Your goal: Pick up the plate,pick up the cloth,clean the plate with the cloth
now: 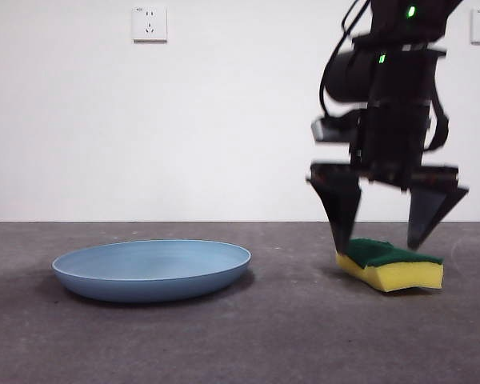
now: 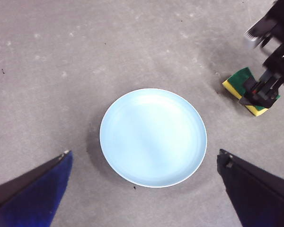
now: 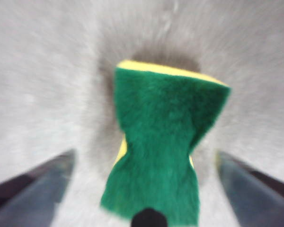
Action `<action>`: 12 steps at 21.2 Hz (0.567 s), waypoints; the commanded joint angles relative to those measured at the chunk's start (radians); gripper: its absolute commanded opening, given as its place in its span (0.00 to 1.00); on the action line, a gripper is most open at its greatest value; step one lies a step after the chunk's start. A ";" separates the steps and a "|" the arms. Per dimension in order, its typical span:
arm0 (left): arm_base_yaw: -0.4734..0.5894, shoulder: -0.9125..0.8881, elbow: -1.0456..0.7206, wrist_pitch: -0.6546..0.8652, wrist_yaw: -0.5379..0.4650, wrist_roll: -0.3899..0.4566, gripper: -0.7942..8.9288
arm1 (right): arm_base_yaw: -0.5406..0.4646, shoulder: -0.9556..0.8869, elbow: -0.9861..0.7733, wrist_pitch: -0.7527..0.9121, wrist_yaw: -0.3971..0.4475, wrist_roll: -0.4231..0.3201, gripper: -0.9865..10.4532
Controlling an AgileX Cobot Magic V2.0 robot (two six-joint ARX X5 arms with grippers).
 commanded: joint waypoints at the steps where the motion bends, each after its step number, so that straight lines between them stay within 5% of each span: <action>1: -0.003 0.000 -0.001 0.002 -0.003 0.005 0.76 | 0.000 -0.113 -0.006 -0.021 0.002 0.008 0.52; 3: -0.003 0.000 -0.001 -0.003 -0.003 0.009 0.75 | 0.002 -0.223 -0.006 -0.059 -0.005 0.009 0.45; 4: -0.003 0.000 -0.001 -0.003 -0.003 0.018 0.64 | 0.003 -0.286 -0.006 -0.088 -0.005 0.009 0.33; 6: -0.003 0.000 -0.001 -0.006 -0.008 0.029 0.25 | 0.003 -0.417 -0.006 -0.131 -0.005 0.008 0.06; 7: -0.003 0.000 -0.001 -0.010 -0.009 0.042 0.05 | 0.003 -0.478 -0.006 -0.135 -0.005 0.008 0.08; 12: -0.003 -0.013 -0.002 -0.008 -0.062 0.068 0.07 | 0.010 -0.762 -0.016 -0.067 -0.003 0.008 0.08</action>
